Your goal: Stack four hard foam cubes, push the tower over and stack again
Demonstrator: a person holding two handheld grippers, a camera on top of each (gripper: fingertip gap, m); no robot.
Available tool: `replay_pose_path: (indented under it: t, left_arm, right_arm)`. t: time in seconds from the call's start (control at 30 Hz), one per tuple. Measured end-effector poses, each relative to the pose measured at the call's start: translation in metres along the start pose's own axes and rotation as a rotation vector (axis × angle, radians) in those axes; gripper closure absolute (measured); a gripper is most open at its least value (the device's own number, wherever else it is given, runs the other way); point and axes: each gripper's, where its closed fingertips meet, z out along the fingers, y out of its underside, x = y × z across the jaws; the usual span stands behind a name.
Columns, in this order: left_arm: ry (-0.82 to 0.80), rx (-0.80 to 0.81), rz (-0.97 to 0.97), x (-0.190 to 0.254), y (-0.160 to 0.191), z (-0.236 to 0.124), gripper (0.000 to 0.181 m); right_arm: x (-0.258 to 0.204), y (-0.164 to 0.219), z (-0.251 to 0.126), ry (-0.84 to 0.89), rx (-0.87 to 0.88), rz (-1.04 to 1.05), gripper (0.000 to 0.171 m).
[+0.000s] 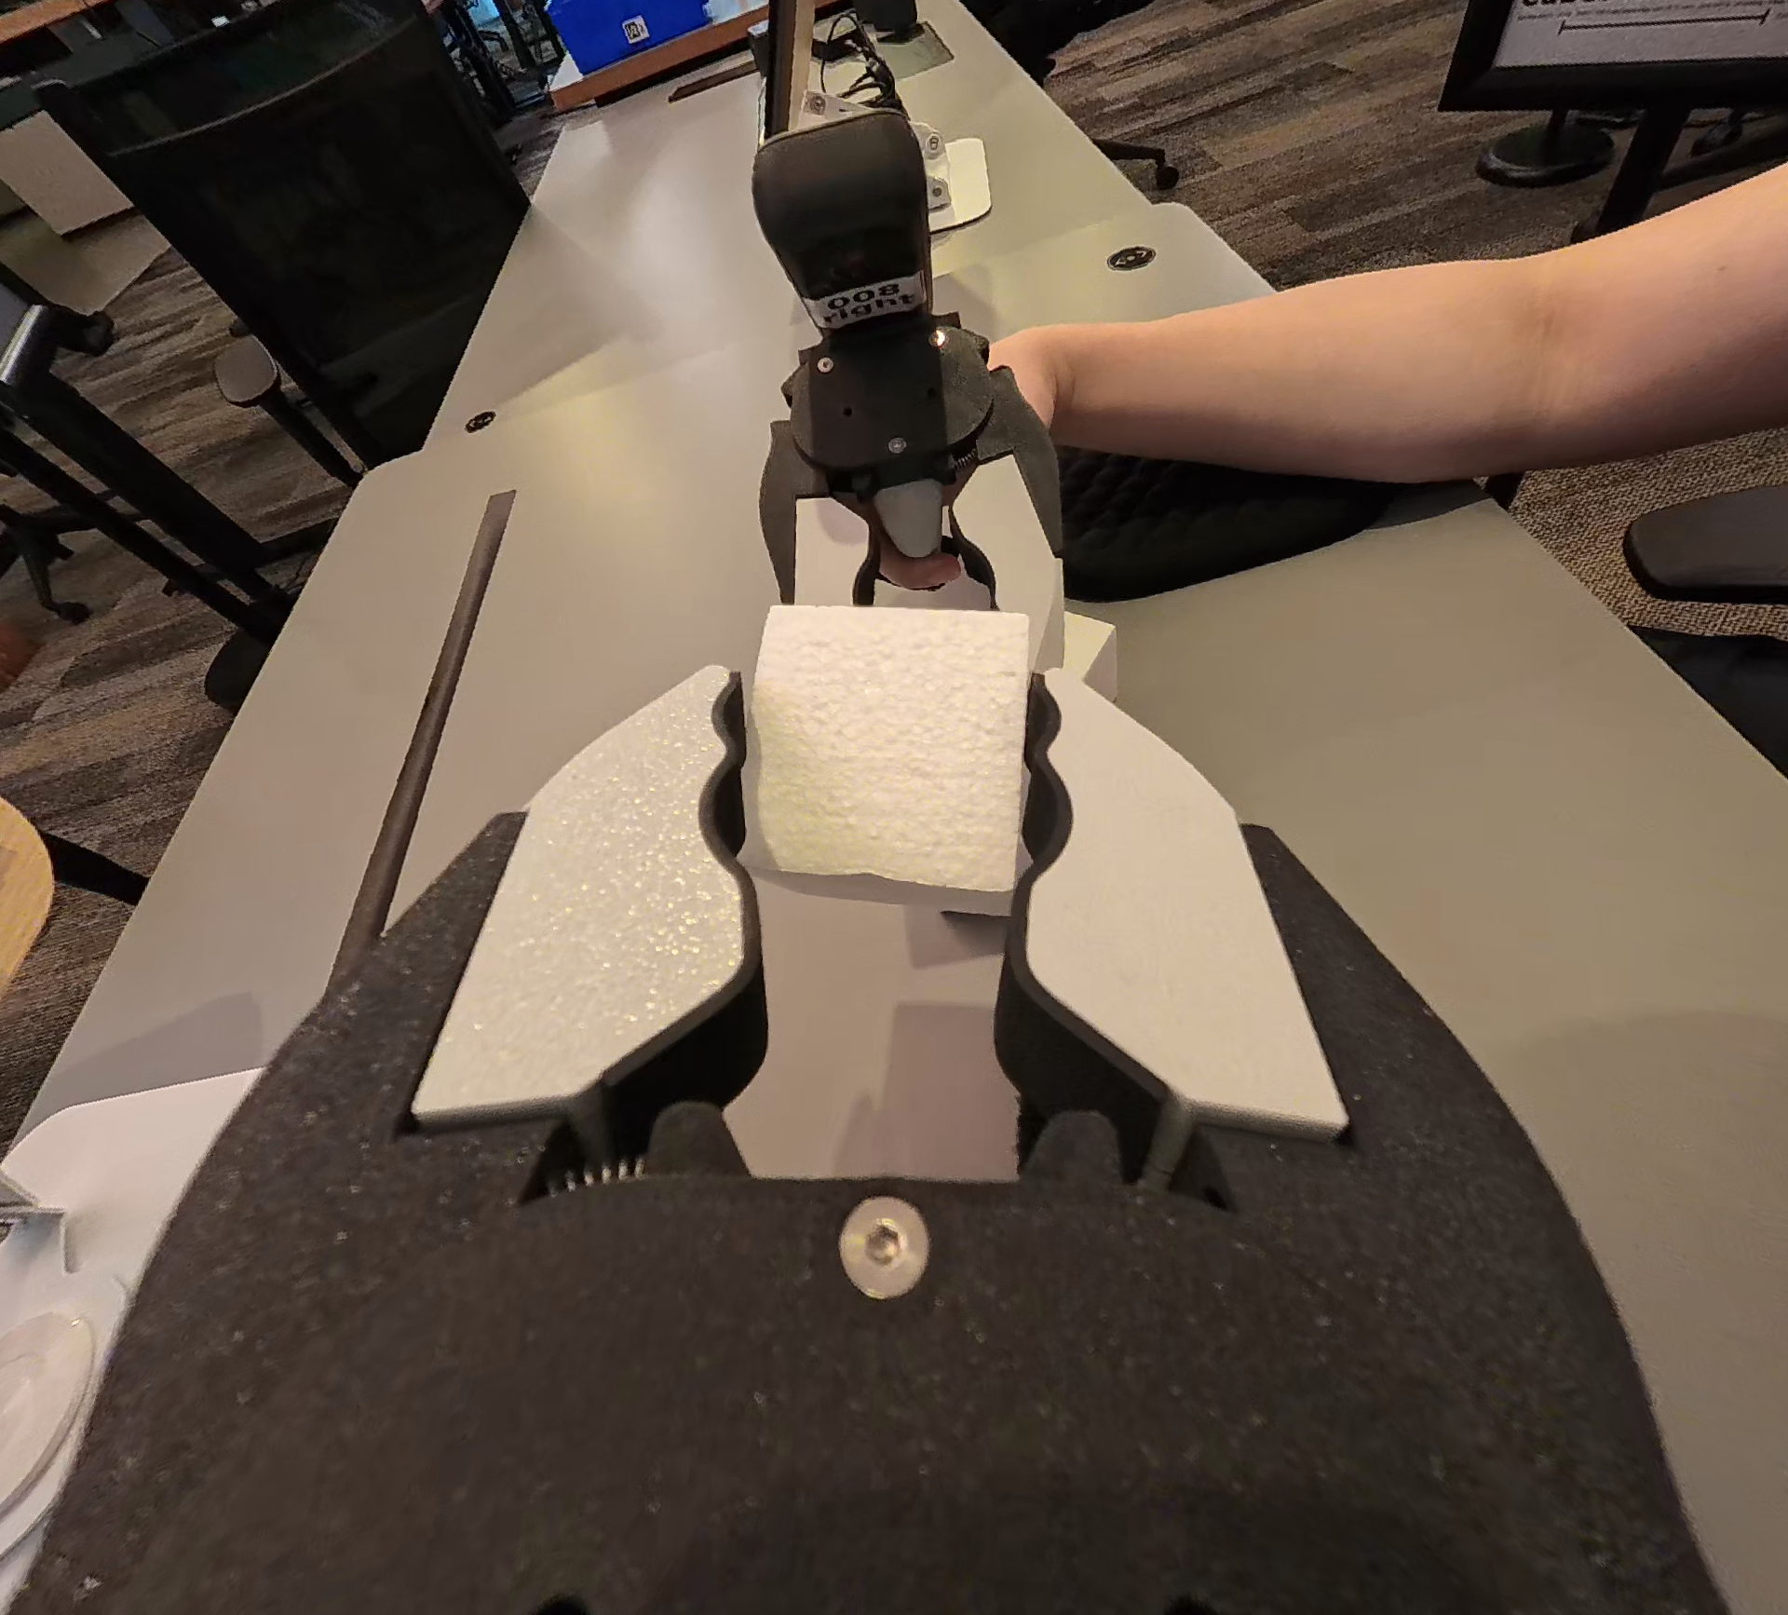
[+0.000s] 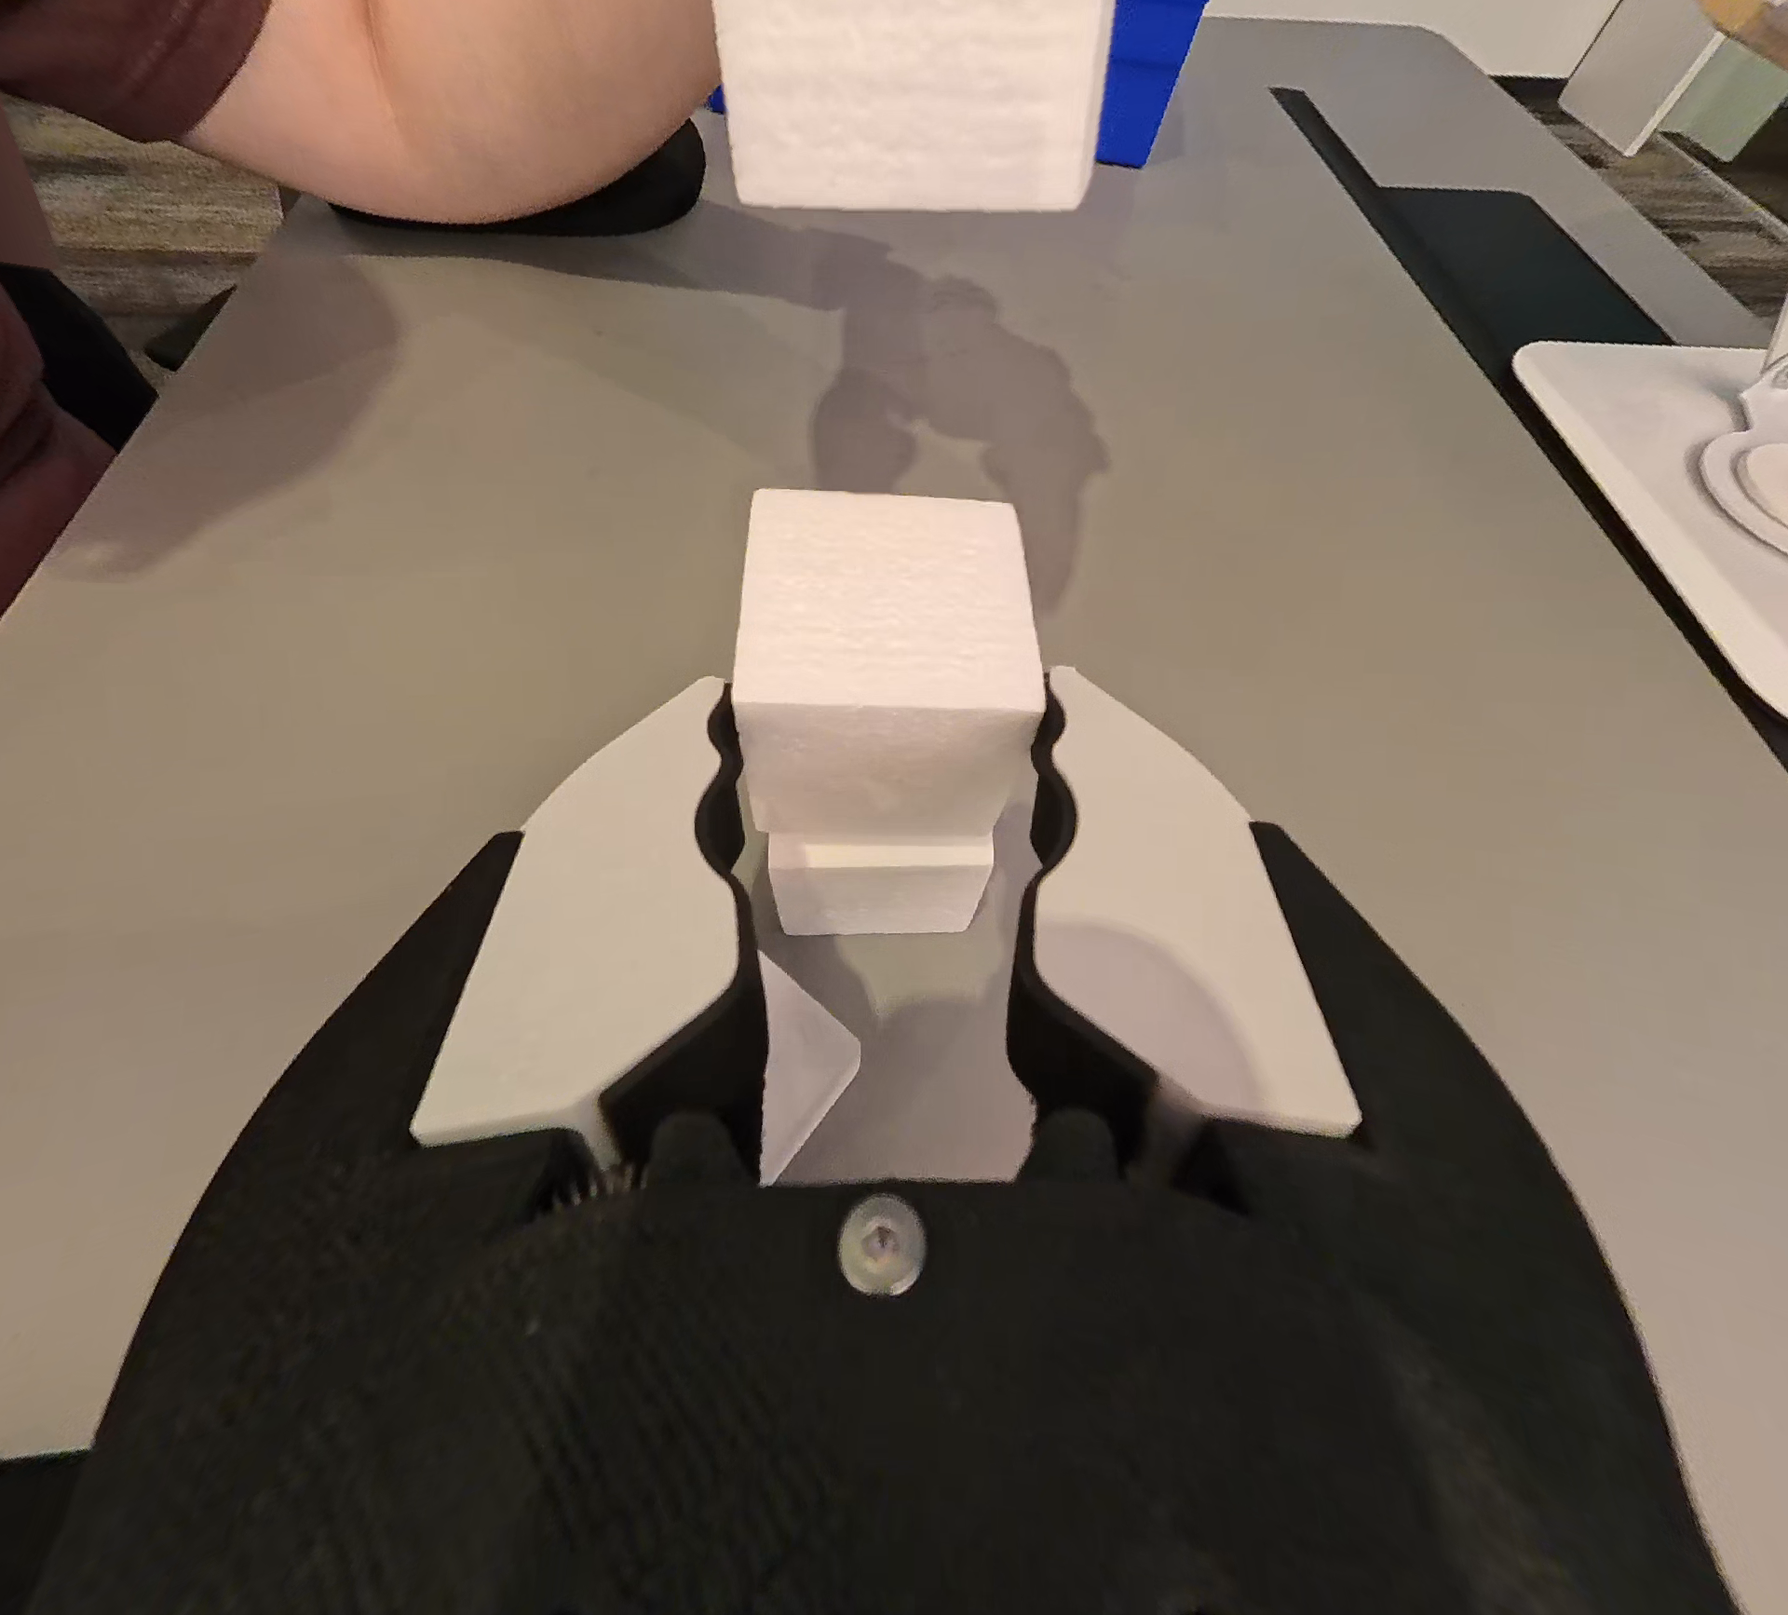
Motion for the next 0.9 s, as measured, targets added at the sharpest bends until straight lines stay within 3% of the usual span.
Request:
replay_pose_path:
  t: [0.37,0.47,0.57,0.9]
  left_arm:
    - [0.016,-0.019,-0.008,0.004,0.004,0.009,0.126]
    - [-0.018,-0.048,-0.055,-0.001,0.005,0.016,0.126]
    - [-0.082,-0.1,-0.103,-0.006,0.007,0.026,0.126]
    - [-0.189,-0.178,-0.307,-0.001,0.015,0.066,0.126]
  right_arm:
    - [0.0,0.009,0.002,-0.003,-0.029,0.005,0.112]
    - [0.001,0.009,0.001,0.006,-0.028,0.001,0.11]
    - [0.005,0.008,-0.002,0.028,-0.024,0.017,0.096]
    - [0.012,0.009,-0.035,0.088,0.038,0.081,0.097]
